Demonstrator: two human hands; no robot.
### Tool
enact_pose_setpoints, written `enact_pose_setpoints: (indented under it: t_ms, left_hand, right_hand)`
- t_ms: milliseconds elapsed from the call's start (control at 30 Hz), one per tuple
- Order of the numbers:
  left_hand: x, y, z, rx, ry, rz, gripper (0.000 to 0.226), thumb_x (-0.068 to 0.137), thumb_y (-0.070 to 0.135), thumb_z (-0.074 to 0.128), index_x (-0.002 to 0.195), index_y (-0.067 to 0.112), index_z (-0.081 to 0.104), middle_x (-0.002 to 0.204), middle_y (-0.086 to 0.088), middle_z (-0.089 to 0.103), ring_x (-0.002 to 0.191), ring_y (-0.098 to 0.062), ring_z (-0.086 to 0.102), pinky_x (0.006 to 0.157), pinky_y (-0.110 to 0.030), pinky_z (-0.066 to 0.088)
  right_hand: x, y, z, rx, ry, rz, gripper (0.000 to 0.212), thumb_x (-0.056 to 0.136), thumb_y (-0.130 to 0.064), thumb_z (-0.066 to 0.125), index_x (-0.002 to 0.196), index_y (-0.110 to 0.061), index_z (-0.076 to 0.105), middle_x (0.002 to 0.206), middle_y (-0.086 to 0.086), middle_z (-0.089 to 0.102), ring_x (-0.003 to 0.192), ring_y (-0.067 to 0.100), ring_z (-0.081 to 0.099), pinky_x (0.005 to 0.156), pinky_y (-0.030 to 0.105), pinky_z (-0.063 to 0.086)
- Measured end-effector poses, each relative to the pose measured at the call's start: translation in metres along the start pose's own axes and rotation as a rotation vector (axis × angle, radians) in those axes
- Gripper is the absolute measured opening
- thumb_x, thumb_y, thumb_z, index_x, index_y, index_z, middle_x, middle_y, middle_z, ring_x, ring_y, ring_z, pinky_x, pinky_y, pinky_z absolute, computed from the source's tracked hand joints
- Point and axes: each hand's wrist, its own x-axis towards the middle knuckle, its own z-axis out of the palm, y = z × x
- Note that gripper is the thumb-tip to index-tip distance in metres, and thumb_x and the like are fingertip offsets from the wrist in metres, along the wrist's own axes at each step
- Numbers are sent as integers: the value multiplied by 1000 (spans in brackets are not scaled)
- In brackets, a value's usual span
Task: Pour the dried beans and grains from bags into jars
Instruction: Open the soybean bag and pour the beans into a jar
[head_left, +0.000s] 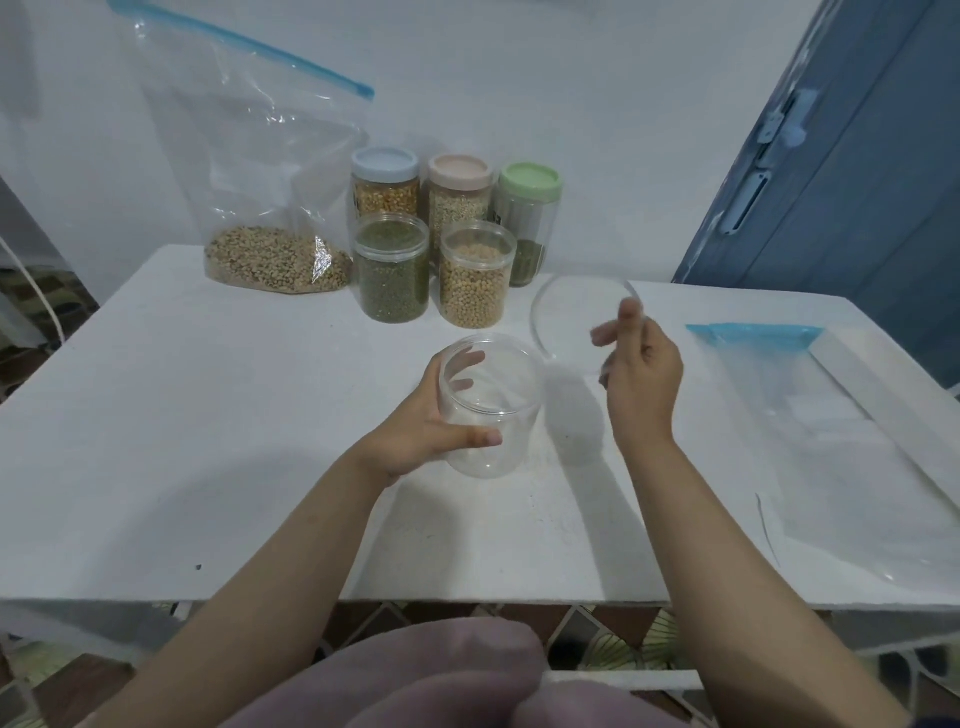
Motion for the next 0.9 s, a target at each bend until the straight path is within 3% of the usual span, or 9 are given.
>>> enact_pose_setpoints:
  t_ms: [133,200,300,400,567,633,700,800,900]
  left_hand:
    - [7,-2,10,-8,64,-21,105,51,42,89,138,55,31,143,16,35,135,-1,37,110,-48,42]
    - [10,-4,15,16,102,-24,112,49,48,89,142,53,27,140,11,36,135,-3,36,110,-47,42]
    - [14,-6,23,29,159,-19,114,49,55,88,144,46,26,140,14,38,135,1,37,113,-45,38]
    - [13,-7,31,65,217,-12,108,54,58,84,143,45,25,142,16,38,135,2,36,116,-40,33]
    - [4,-5,43,67,285,5,100,60,60,78,141,50,20,147,17,37,132,9,36,114,-31,35]
    - [0,-3,46,59,299,25,109,58,65,80,144,50,16,151,16,35,129,16,34,108,-21,40]
    - [-4,-1,48,29,312,45,120,53,74,79,148,50,10,155,16,29,135,8,35,102,-14,41]
    - [-10,6,47,46,388,72,117,52,84,70,147,53,7,156,19,23,145,-6,26,117,-35,28]
    - [-17,22,48,75,509,123,105,65,86,56,151,46,10,153,22,24,142,-2,25,115,-33,26]
  right_hand:
    - [21,32,-22,-230,32,138,46,102,-46,45,85,-5,59,71,5,64,57,1,54,58,16,40]
    - [28,51,-31,-371,-27,165,29,100,-39,50,92,-11,57,72,9,66,57,3,57,59,23,43]
    - [35,74,-35,-678,-162,235,23,97,-37,54,88,-18,62,89,2,67,85,23,59,80,36,41]
    - [28,82,-35,-842,-192,239,18,92,-36,58,101,-23,67,115,2,57,107,28,52,91,39,36]
    - [20,84,-44,-803,-202,154,23,94,-35,59,113,-23,63,122,5,54,115,30,48,93,40,33]
    - [23,74,-47,-692,-199,105,21,96,-35,58,113,-23,62,123,4,55,115,29,50,92,40,33]
    - [22,59,-46,-566,-195,4,10,95,-29,58,103,-26,64,114,-1,61,110,25,55,91,39,37]
    - [14,23,-40,-406,-180,-169,11,93,-17,58,95,-26,64,100,-12,64,101,17,57,93,46,45]
    - [4,-19,-29,-273,-187,-297,12,92,-14,58,95,-24,64,91,-23,60,96,11,54,93,48,45]
